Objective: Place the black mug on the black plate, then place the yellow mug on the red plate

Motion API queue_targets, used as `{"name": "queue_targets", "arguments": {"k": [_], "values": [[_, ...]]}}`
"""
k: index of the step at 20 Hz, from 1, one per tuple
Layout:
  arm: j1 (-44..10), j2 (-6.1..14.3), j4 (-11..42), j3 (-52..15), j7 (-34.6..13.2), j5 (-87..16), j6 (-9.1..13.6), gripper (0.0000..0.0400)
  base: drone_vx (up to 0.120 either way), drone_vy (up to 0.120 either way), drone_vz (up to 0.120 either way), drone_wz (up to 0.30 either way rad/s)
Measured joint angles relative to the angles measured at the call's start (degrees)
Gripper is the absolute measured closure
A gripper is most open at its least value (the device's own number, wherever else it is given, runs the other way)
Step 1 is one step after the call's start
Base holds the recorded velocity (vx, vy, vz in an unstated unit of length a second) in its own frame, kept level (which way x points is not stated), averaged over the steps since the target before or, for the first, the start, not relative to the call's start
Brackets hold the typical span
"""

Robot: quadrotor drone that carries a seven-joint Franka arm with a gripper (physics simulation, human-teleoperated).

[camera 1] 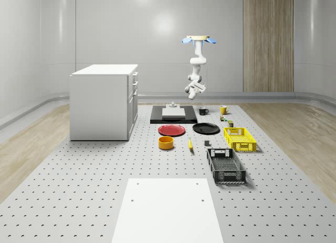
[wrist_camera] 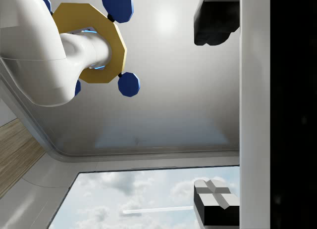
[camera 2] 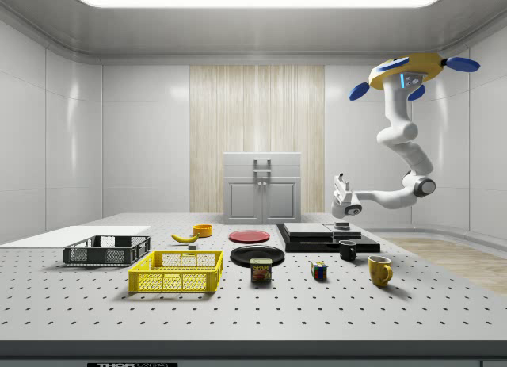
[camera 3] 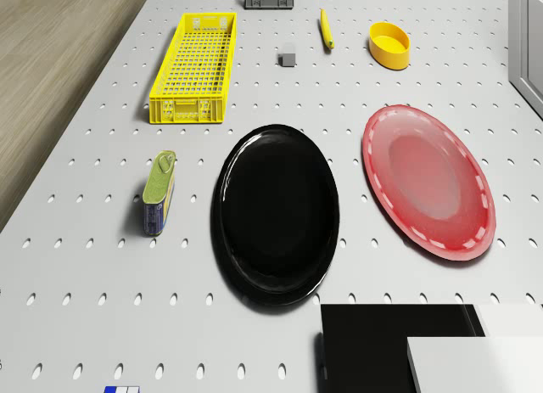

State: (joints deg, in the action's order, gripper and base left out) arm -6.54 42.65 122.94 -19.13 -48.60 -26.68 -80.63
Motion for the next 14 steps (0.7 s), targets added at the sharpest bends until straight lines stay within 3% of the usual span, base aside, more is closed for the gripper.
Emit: {"name": "queue_targets", "arguments": {"k": [3,8,11,14], "values": [[-3.6,1.4,6.3,-9.7,-2.9,-14.9,-0.8,0.0000,0.120,0.000,-0.120,0.000],[-13.6,5.4,24.0,-27.6,-12.5,-46.7,-0.5,0.0000,0.120,0.000,-0.120,0.000],[-22.4,7.8,33.3,-36.1,-20.2,-63.6,2.4,0.0000,0.120,-0.107,-0.120,0.000],[-31.6,10.0,38.6,-42.1,-27.0,-75.1,6.5,0.0000,0.120,-0.120,-0.120,0.000]]}}
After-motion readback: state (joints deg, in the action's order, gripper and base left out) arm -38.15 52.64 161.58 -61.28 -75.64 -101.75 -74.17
